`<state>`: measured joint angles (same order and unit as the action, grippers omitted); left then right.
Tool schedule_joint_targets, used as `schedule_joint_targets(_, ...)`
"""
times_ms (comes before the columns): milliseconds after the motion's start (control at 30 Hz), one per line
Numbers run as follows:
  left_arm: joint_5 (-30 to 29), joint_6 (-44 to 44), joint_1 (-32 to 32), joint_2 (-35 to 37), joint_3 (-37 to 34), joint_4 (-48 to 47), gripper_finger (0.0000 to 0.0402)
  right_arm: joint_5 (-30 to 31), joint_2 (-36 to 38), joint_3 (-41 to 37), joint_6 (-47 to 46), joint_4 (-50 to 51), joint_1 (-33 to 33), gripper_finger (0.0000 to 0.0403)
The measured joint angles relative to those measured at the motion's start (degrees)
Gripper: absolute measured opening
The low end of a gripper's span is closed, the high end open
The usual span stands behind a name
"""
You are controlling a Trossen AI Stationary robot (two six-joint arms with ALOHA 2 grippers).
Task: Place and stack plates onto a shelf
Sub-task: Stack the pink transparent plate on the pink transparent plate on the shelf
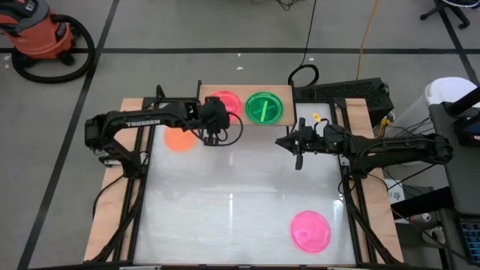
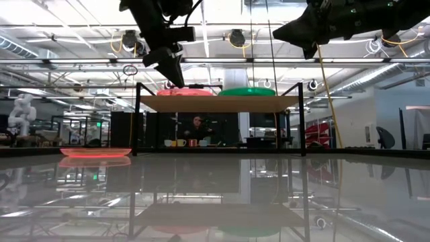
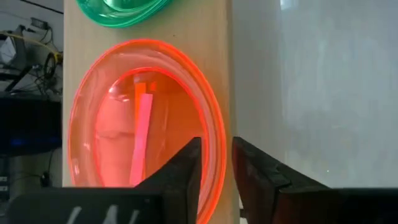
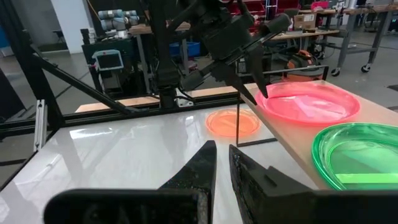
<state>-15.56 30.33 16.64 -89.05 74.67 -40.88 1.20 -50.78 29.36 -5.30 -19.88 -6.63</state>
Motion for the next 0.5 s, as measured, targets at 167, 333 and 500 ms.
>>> schedule_joint_targets(167,-3.01,-1.12,-0.61,5.29,-0.09,-2.15,0.0111,-3.01,0.37,0.0,-0.24,0.17,0.0,0.0031)
schedule_joint_targets(333,-2.53,-5.17,-1.52,16.35,-0.09,-2.49,0.0112,-3.0,1.62,0.02,-1.16,0.02,-0.04,0.0031)
schedule_joint_targets(500,2.31,-12.74,-2.97,27.8,-0.43,-1.41,0.0113,-2.96,1.72,0.78,-2.34,0.27,2.06,0.0032)
